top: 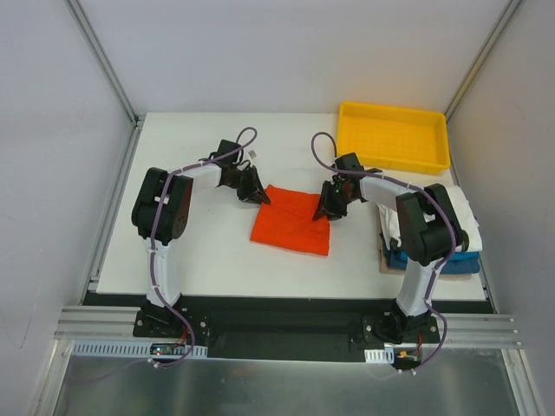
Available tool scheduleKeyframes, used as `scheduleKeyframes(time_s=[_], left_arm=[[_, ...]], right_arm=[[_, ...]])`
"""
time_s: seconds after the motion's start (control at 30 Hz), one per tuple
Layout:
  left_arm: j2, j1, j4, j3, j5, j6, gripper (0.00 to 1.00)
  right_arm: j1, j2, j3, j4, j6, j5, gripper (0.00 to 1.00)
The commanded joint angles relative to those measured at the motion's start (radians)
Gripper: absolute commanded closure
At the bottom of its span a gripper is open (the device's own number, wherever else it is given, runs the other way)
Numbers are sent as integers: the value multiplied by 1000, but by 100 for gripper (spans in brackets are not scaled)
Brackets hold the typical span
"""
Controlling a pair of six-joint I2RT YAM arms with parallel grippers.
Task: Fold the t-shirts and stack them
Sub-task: Put the neatly folded tshirt into the corner of the board with the right arm
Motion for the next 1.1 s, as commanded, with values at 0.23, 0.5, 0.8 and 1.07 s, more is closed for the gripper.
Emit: scheduleKeyframes(time_s=[0.23,0.5,0.8,1.07], left_arm=[[-53,9,19,-61,-44,-1,68],[-218,9,-10,-128,-55,18,20],[-421,8,-21,-273,-74,16,1],[-489,8,-27,-313,-89,30,1]], right_arm=[[18,13,-27,43,-33,-41,99],[79,-111,-9,-98,-82,191,99],[146,-304,-21,-371,-111,570,99],[156,-471,19,-608,-195,884,99]])
